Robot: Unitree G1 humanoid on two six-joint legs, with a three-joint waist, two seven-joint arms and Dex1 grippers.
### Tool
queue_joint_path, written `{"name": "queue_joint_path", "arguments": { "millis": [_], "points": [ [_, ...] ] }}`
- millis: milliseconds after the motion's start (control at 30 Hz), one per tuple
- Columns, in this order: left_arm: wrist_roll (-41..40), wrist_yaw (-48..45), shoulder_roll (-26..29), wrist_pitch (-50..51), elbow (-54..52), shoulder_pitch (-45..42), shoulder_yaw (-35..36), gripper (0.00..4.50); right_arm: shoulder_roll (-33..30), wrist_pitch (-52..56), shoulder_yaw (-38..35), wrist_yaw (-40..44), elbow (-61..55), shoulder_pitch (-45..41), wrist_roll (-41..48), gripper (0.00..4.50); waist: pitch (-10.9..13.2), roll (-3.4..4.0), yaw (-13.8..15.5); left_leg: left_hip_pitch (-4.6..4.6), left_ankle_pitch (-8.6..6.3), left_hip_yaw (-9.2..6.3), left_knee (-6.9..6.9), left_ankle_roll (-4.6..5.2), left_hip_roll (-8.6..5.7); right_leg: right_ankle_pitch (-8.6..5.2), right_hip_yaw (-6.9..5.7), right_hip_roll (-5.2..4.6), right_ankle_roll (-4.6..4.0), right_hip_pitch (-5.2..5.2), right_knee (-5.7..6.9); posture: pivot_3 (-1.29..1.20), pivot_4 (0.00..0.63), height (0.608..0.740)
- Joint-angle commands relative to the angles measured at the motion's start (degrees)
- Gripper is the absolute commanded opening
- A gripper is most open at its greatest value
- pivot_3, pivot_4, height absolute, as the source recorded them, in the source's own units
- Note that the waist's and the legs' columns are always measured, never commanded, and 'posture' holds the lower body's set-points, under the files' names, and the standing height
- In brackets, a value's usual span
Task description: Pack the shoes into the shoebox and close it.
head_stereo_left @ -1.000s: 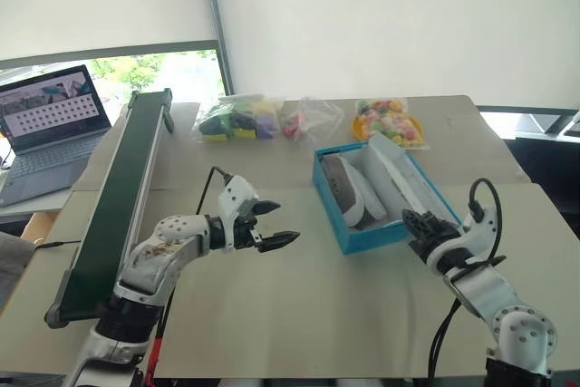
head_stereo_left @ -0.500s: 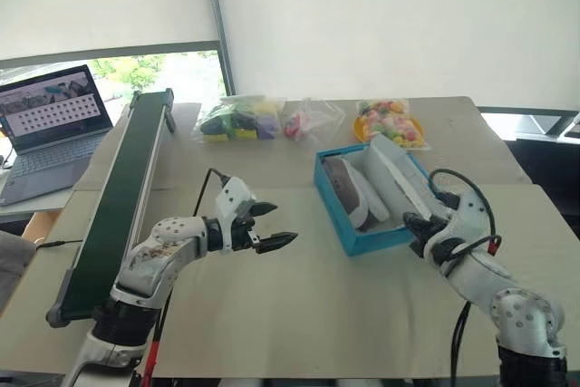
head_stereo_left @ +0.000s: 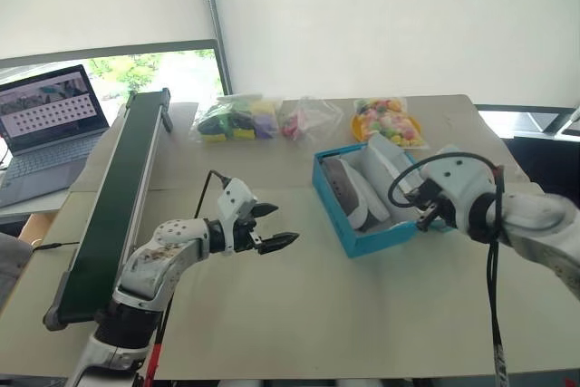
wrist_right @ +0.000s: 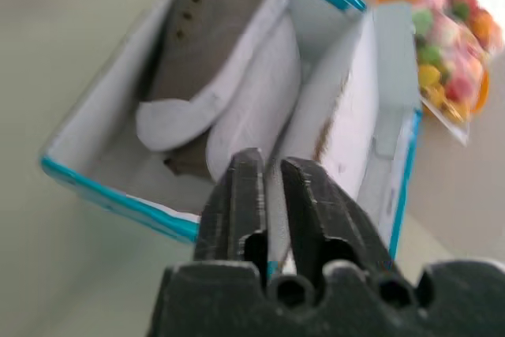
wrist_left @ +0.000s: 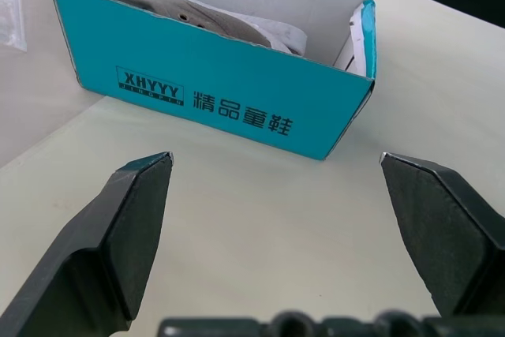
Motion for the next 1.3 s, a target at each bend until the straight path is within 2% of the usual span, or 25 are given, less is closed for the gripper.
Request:
{"name": "queue_joint_path", "arguments": {
  "millis": [33,100,200,400,533,733,833,1033,1300],
  "points": [
    [-0.31,0.39,-0.54,-1.36,-1.48,0.14,0.67,4.50,-3.52,-9.63,4.66,15.78,2.85,-2.69,-6.77,2.19,-0.04,0.07,0.18,0.00,0.00,0.00,0.00,0.00,-0.01,0.00,-0.02,-0.03,0.00,-0.02,-0.01,0.00,0.150,0.661],
    [-0.26,0.75,-0.85,-1.40,-1.83,0.61,0.58,4.50,-2.79,-16.74,10.27,23.65,8.16,-5.93,-13.50,2.83,-0.03,0.05,-0.11,0.01,0.00,0.03,0.00,0.00,0.00,0.00,0.00,-0.03,0.01,-0.01,-0.04,0.00,0.150,0.661],
    [-0.39,1.38,-1.23,-1.09,-2.66,1.31,0.88,4.50,-0.57,-24.17,16.45,31.32,16.58,-9.72,-21.93,2.83,0.00,0.00,-0.37,0.07,0.00,0.13,0.00,-0.01,-0.02,0.02,0.06,-0.12,0.03,-0.02,-0.12,0.00,0.150,0.661],
    [-1.17,3.32,-0.85,0.45,-5.63,3.57,2.32,4.50,4.45,-33.36,21.03,39.84,28.09,-13.89,-32.11,2.83,0.00,0.02,-0.08,0.05,0.05,0.11,-0.04,-0.10,0.02,0.02,0.06,-0.13,0.00,-0.16,0.03,0.00,0.150,0.661],
    [-1.60,4.59,-0.55,1.40,-7.76,5.63,3.24,4.50,8.28,-36.82,23.90,43.92,31.68,-15.34,-37.16,2.83,0.00,0.02,-0.13,0.05,0.07,0.11,-0.06,-0.15,0.03,0.03,0.09,-0.18,-0.01,-0.15,0.05,0.00,0.150,0.661],
    [-2.10,5.97,-0.38,2.34,-9.22,6.34,3.68,4.50,11.58,-36.48,22.95,46.90,32.07,-14.83,-39.74,2.83,0.00,0.02,0.27,0.02,0.11,0.08,-0.06,-0.23,-0.01,0.04,0.05,-0.24,0.00,-0.16,0.06,0.00,0.150,0.661],
    [-2.20,6.47,-0.32,2.46,-9.28,6.32,4.05,4.50,12.85,-34.44,21.95,47.84,30.88,-14.88,-39.20,2.11,0.00,0.03,0.51,0.03,0.16,0.06,-0.06,-0.32,-0.02,0.04,0.05,-0.26,0.01,-0.14,0.06,0.00,0.150,0.661],
    [-2.49,7.21,-0.17,2.40,-9.32,6.32,4.17,4.50,14.75,-31.35,20.85,47.74,29.06,-14.13,-39.22,0.02,-0.01,0.03,0.65,0.03,0.17,0.04,-0.06,-0.34,-0.01,0.05,0.04,-0.23,-0.01,-0.15,0.08,0.00,0.150,0.661],
    [-2.56,7.54,0.25,2.15,-8.36,5.82,4.57,4.50,19.80,-23.44,22.01,46.85,19.09,-13.35,-37.68,0.01,-0.01,0.04,0.71,0.02,0.18,0.02,-0.07,-0.36,-0.02,0.05,0.04,-0.25,-0.01,-0.16,0.07,0.00,0.150,0.661]
  ]
}}
